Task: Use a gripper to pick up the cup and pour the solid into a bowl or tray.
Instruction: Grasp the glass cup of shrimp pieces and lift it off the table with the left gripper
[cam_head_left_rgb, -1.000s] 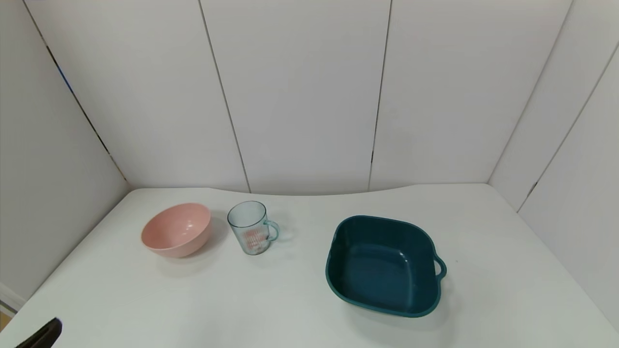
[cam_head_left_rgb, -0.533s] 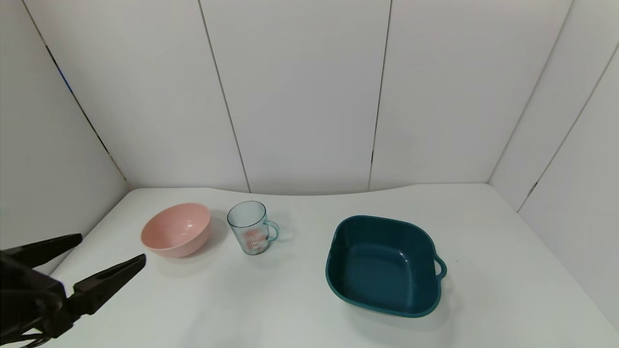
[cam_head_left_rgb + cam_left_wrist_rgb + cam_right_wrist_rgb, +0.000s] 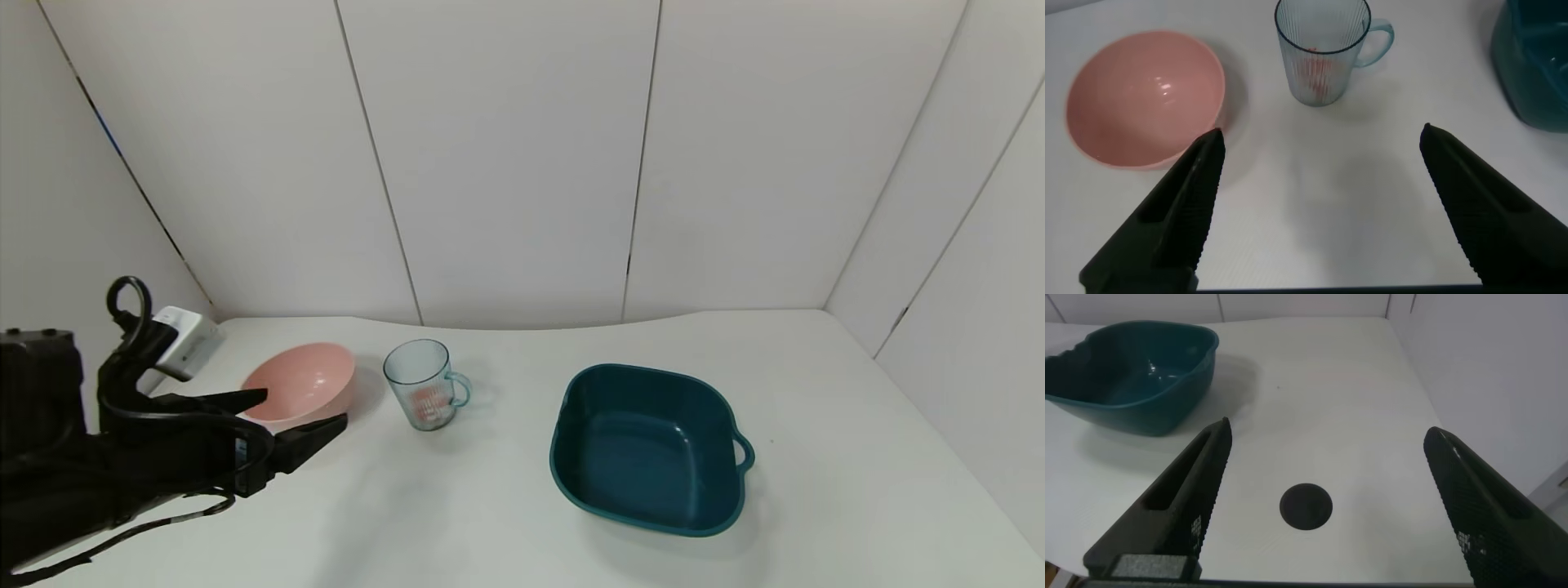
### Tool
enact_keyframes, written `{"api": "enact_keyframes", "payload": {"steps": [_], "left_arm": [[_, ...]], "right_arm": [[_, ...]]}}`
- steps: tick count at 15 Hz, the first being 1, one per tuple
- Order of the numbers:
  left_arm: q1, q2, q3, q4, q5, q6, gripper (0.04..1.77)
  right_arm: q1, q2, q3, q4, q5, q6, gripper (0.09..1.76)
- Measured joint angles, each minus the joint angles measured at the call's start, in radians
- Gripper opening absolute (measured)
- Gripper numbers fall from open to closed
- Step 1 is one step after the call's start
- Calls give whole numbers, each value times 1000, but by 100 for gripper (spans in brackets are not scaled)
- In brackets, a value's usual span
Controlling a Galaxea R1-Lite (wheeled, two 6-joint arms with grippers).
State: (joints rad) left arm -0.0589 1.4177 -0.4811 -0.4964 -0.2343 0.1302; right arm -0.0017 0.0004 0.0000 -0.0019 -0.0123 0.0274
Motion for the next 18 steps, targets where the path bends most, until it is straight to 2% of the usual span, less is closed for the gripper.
{"api": "enact_keyframes", "payload": {"steps": [7, 13, 18], "left_arm": [[-85, 274, 52, -342, -4, -13, 172], [-118, 377, 43, -361, -2, -84, 172], [-128, 433, 13, -363, 35, -112, 172]], "right_arm": [[0, 0, 0, 0, 0, 0, 171], [0, 0, 0, -1, -1, 9, 171], [1, 0, 0, -1, -1, 9, 171]]}}
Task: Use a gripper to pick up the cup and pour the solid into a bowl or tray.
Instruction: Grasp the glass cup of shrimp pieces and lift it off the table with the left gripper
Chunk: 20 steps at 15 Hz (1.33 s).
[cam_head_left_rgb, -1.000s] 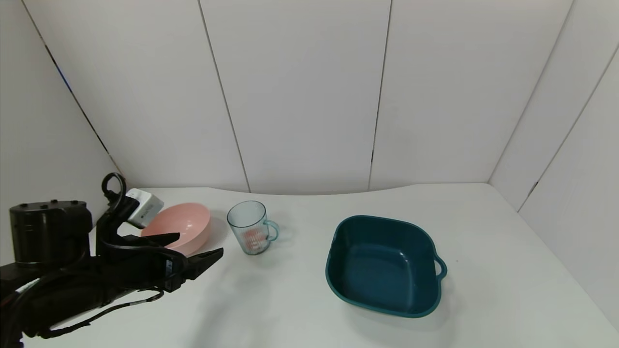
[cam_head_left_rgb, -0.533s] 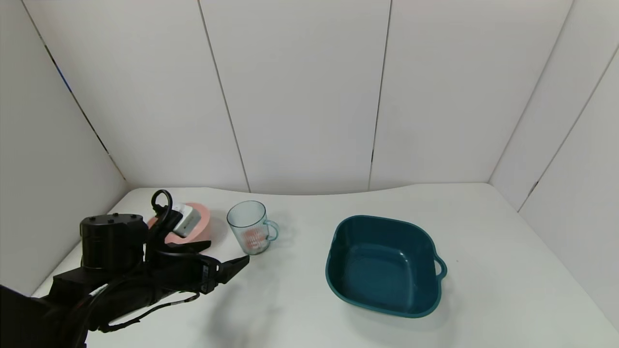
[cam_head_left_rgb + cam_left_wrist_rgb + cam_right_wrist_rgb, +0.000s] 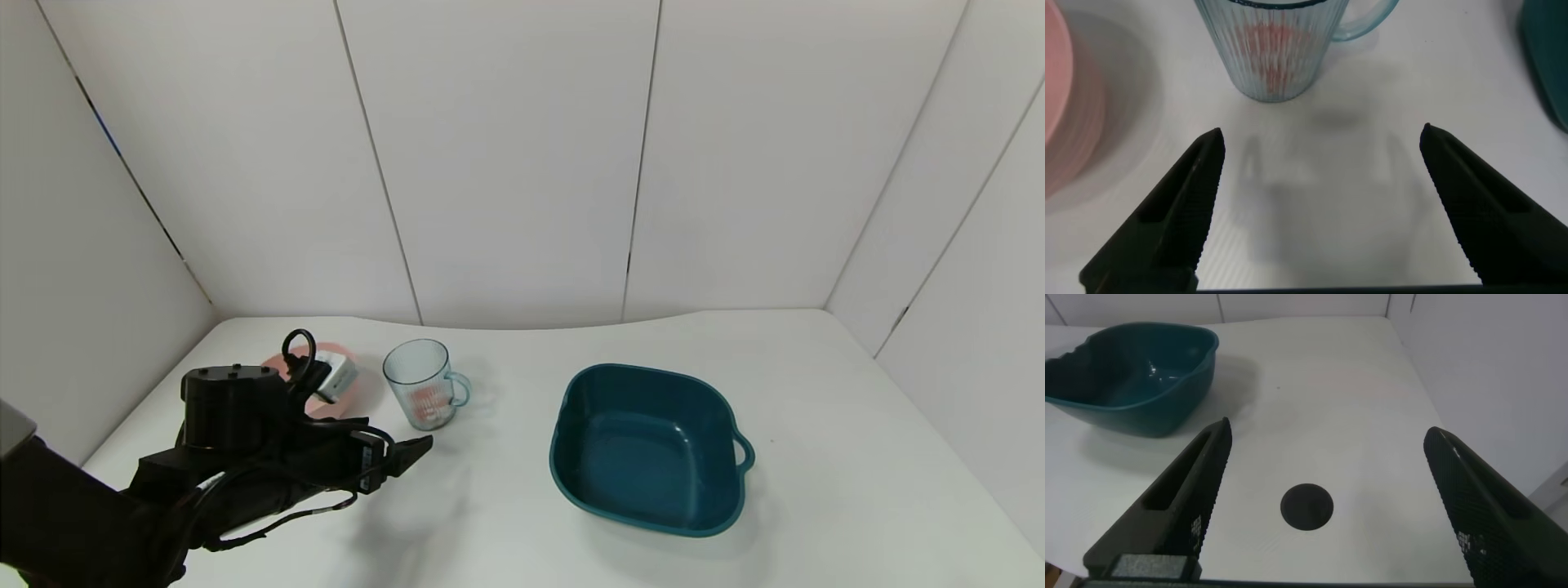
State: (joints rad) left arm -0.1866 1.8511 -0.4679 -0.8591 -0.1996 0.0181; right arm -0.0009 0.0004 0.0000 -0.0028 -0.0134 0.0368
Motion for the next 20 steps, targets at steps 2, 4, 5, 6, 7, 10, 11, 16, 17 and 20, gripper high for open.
{"api": "enact_keyframes", "payload": {"steps": [2, 4, 5, 6, 7, 10, 11, 16, 17, 20], "left_arm": [[-6, 27, -14, -1, 32, -1, 172], [-10, 53, -24, -21, 45, -2, 172], [-11, 67, -26, -60, 50, -1, 172], [-11, 82, -26, -106, 52, -1, 172], [-13, 100, -22, -153, 58, 0, 172], [-14, 151, -13, -246, 64, -2, 172], [-14, 167, -12, -269, 64, -2, 172], [-14, 246, 9, -487, 65, -4, 172], [-14, 260, 18, -526, 66, -7, 172], [-14, 298, 34, -592, 64, -11, 172]], "right_arm": [[0, 0, 0, 0, 0, 0, 171], [0, 0, 0, 0, 0, 0, 171], [0, 0, 0, 0, 0, 0, 171], [0, 0, 0, 0, 0, 0, 171], [0, 0, 0, 0, 0, 0, 171], [0, 0, 0, 0, 0, -1, 171], [0, 0, 0, 0, 0, 0, 171], [0, 0, 0, 0, 0, 0, 171], [0, 0, 0, 0, 0, 0, 171], [0, 0, 0, 0, 0, 0, 171]]}}
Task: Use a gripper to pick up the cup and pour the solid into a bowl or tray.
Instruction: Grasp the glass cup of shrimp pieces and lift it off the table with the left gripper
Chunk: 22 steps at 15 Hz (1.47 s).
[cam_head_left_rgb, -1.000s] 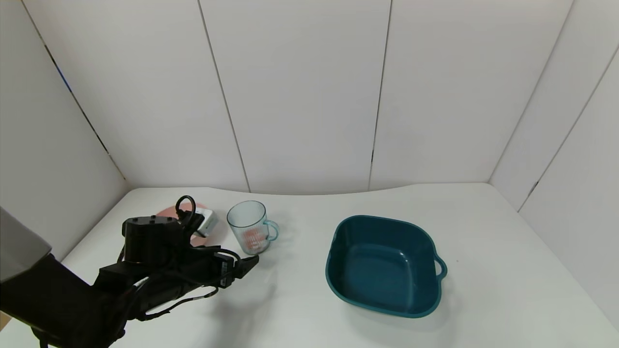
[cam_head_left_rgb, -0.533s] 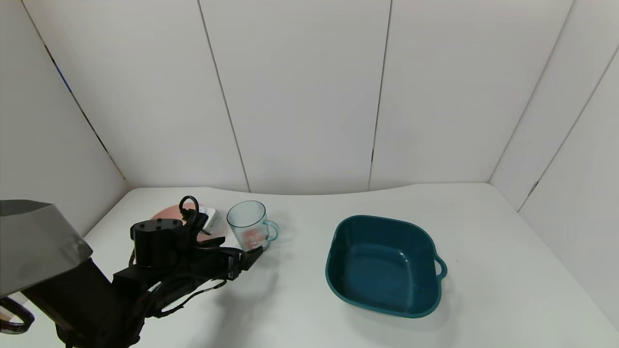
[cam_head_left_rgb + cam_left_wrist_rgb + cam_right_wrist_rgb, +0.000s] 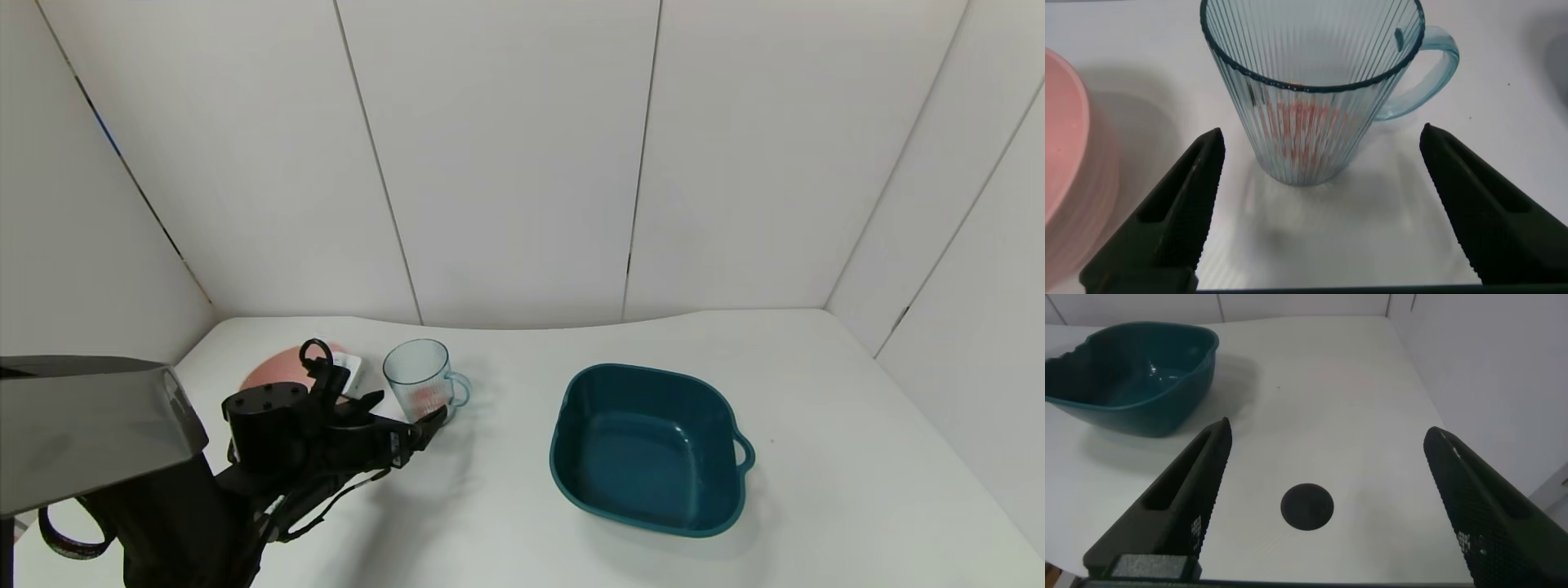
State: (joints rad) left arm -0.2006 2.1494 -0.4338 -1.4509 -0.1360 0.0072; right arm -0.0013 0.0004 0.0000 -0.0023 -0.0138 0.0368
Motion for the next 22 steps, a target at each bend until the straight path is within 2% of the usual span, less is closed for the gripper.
{"api": "enact_keyframes", "payload": {"steps": [5, 14, 22], "left_arm": [[-4, 56, 5, -60, 2, 2, 172], [-3, 79, -35, -62, 18, 3, 172], [-4, 103, -114, -36, 19, 12, 172]], "right_arm": [[0, 0, 0, 0, 0, 0, 171], [1, 0, 0, 1, 0, 0, 171], [1, 0, 0, 1, 0, 0, 171]]}}
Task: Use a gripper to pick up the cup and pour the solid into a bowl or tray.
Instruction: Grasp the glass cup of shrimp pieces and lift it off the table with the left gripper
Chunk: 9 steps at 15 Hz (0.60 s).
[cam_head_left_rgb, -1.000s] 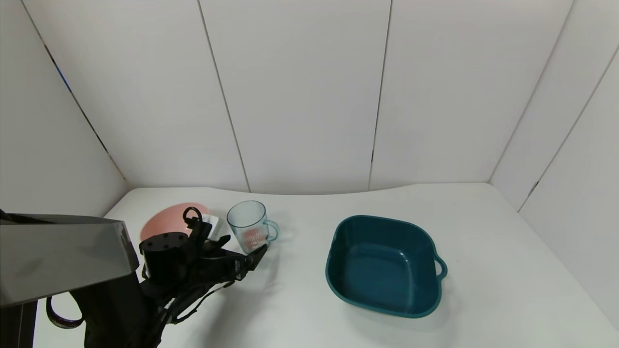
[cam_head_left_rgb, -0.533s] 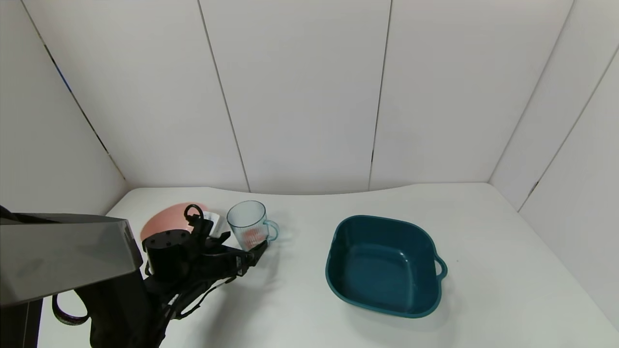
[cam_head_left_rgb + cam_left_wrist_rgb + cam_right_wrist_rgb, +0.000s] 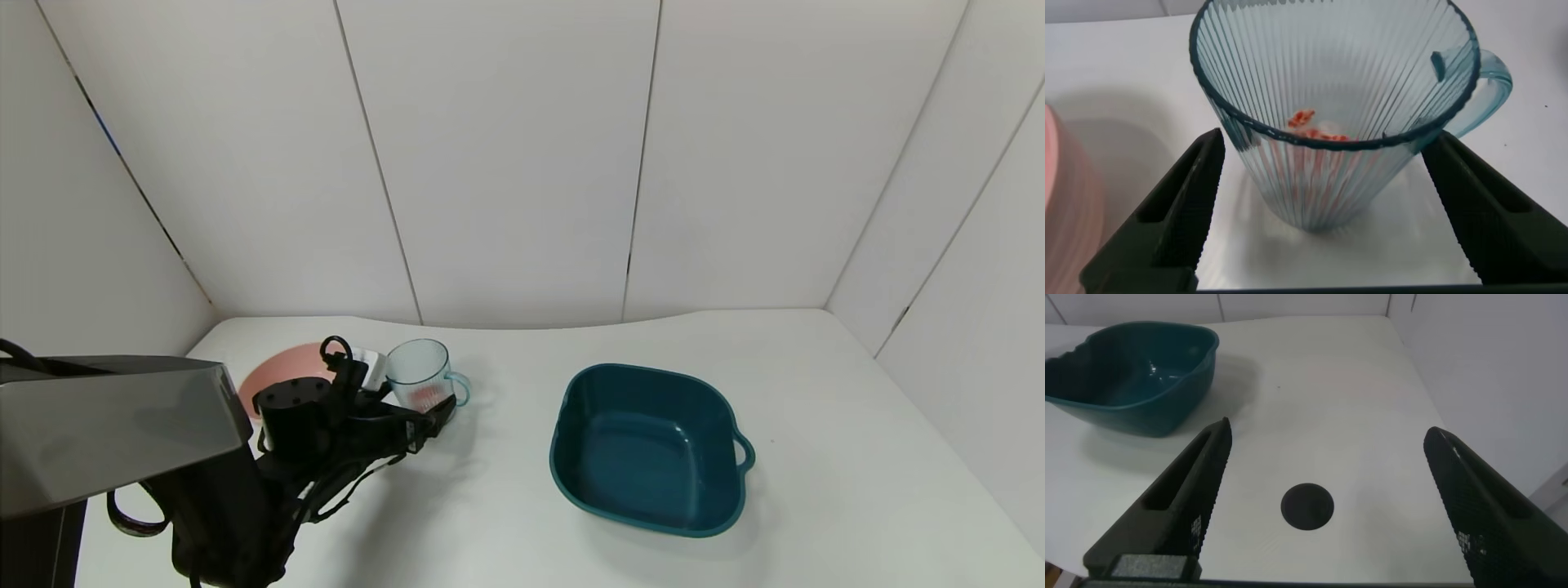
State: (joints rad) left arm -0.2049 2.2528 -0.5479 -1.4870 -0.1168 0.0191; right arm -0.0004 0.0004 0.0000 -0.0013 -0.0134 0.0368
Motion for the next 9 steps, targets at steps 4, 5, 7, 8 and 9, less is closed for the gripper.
{"api": "enact_keyframes", "payload": {"steps": [4, 5, 7, 8, 9], "left_arm": [[-1, 19, -29, 0, -6, 1, 172], [-1, 24, -32, -3, -9, 1, 172], [-1, 36, -36, -11, -13, 1, 172], [-1, 41, -40, -13, -14, 0, 172], [-1, 44, -43, -13, -15, 0, 172]], "right_arm": [[0, 0, 0, 0, 0, 0, 171], [0, 0, 0, 0, 0, 0, 171], [0, 0, 0, 0, 0, 0, 171], [0, 0, 0, 0, 0, 0, 171], [0, 0, 0, 0, 0, 0, 171]]}}
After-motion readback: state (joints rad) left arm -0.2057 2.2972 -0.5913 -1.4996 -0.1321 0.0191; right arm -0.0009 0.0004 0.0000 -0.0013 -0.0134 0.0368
